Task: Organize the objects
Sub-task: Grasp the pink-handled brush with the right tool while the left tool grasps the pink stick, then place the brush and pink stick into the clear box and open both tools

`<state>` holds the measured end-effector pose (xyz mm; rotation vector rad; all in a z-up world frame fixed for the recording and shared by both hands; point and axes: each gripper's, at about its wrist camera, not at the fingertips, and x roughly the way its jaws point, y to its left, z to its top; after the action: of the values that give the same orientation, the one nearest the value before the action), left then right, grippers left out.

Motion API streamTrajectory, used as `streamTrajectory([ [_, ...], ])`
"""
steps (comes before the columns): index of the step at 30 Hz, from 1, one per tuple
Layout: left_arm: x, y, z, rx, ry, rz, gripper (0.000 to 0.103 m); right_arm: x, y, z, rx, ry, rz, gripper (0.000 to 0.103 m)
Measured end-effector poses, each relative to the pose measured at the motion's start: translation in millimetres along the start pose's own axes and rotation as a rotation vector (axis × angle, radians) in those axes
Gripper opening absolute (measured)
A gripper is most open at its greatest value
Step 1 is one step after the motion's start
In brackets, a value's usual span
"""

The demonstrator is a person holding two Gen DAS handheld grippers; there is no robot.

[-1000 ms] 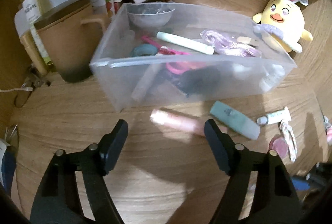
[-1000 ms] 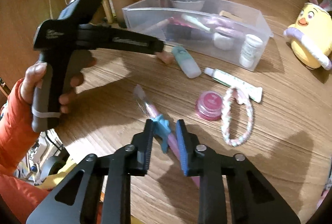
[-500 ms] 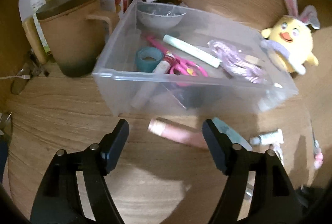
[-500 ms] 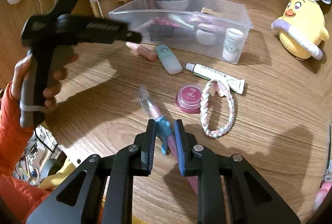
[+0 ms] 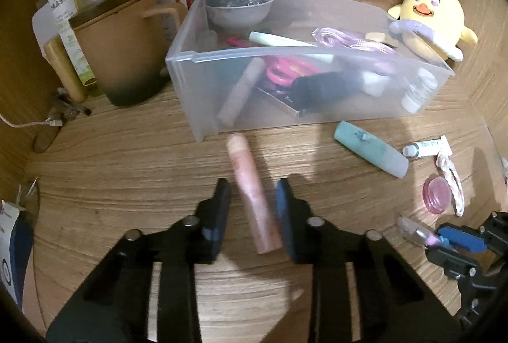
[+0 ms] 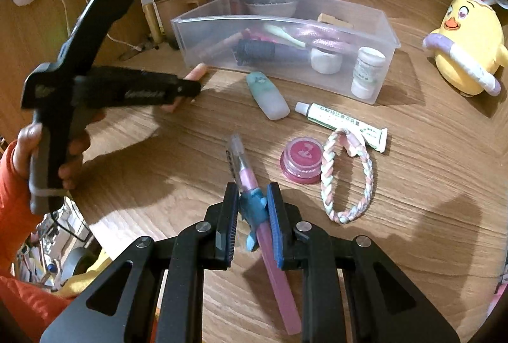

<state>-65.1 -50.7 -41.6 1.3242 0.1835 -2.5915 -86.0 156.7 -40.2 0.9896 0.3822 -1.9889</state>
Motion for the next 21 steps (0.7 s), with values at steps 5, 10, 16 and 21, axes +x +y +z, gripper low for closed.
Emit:
streamTrajectory([
  [5, -2, 5, -3, -0.048, -0.006, -0.06, 0.014, 4, 3, 8, 0.015, -0.007, 0.028, 0.016],
  [10, -16, -2, -16, -0.024, -0.021, -0.078, 0.014, -6, 4, 22, 0.035, -0.06, 0.016, 0.016],
  [16, -46, -5, -12, -0.035, -0.097, -0.129, 0.014, -27, -3, 57, 0.08, -0.16, 0.027, 0.016],
  [21, -70, -6, 2, -0.033, -0.175, -0.165, 0.014, -41, -9, 84, 0.087, -0.22, 0.001, 0.016],
])
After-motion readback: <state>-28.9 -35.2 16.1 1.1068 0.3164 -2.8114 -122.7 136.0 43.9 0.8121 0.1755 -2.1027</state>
